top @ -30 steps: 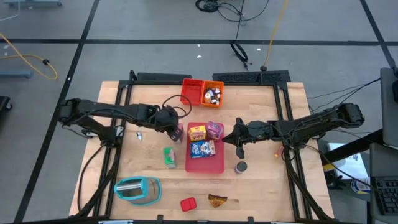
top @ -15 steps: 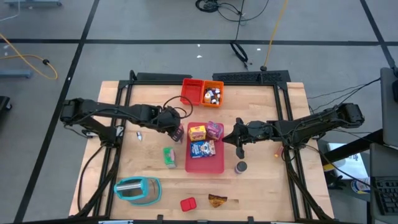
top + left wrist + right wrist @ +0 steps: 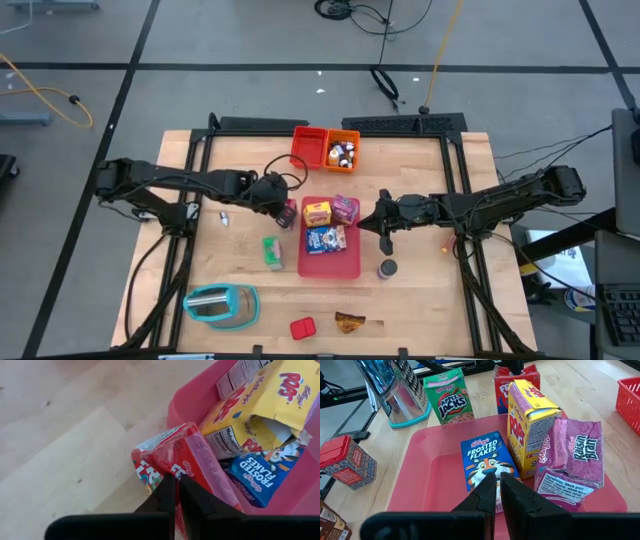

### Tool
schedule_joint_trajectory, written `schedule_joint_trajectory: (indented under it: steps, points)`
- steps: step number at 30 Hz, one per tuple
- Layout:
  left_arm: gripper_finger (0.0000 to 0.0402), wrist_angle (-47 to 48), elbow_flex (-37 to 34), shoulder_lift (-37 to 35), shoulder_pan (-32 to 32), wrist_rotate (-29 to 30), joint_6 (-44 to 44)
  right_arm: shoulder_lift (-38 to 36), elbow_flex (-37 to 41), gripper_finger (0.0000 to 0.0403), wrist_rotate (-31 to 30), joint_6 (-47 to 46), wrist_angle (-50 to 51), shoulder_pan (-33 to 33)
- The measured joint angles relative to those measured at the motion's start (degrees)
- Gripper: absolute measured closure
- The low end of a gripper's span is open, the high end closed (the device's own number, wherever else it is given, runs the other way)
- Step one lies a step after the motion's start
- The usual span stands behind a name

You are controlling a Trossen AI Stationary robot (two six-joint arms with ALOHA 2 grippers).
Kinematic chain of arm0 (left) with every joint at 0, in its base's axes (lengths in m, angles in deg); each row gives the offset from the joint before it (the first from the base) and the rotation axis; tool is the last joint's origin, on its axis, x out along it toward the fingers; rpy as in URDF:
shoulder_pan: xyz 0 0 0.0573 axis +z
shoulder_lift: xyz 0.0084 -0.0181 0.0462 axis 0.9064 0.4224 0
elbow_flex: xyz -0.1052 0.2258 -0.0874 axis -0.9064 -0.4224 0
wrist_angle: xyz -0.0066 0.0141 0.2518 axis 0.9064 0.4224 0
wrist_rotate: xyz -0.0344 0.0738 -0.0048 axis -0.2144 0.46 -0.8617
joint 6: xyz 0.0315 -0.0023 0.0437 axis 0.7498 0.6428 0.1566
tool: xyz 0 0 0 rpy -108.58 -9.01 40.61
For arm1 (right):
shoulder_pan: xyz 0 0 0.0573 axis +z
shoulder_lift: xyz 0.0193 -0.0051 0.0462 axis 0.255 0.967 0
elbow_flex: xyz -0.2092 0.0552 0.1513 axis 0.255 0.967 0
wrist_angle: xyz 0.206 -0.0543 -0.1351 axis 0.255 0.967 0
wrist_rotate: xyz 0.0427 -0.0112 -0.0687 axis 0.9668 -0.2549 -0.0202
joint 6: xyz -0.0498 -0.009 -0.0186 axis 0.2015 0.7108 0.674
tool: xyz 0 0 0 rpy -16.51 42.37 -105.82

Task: Pick & Place Kitchen Items
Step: Put the red cereal box into the light red bin

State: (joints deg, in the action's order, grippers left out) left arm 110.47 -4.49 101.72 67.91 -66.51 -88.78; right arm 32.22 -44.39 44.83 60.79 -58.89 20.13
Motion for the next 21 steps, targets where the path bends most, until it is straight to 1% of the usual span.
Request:
schedule_joint_trajectory:
  steps: [5, 9, 13, 15, 21]
  points:
    - [0.0399, 1.15, 0.82, -1.38, 0.24, 0.03, 1.08, 0.00, 0.00, 0.0385, -0.04, 0.00, 0.00, 0.01]
    - [0.0401, 3.70, 4.24, -3.12, -0.02, 0.32, 3.43, 0.00, 0.00, 0.0385, -0.08, 0.00, -0.02, 0.01]
    - [0.0401, 7.50, 8.39, -3.29, -0.34, 2.93, 4.33, 0.00, 0.00, 0.0385, -0.09, 0.00, -0.02, 0.01]
    - [0.0401, 8.62, 9.80, -3.30, -0.40, 3.28, 5.19, 0.00, 0.00, 0.0385, -0.11, 0.01, 0.00, 0.00]
    - [0.0401, 8.08, 12.22, -3.36, -0.49, 2.88, 7.13, 0.00, 0.00, 0.0385, -0.13, 0.07, -0.02, 0.01]
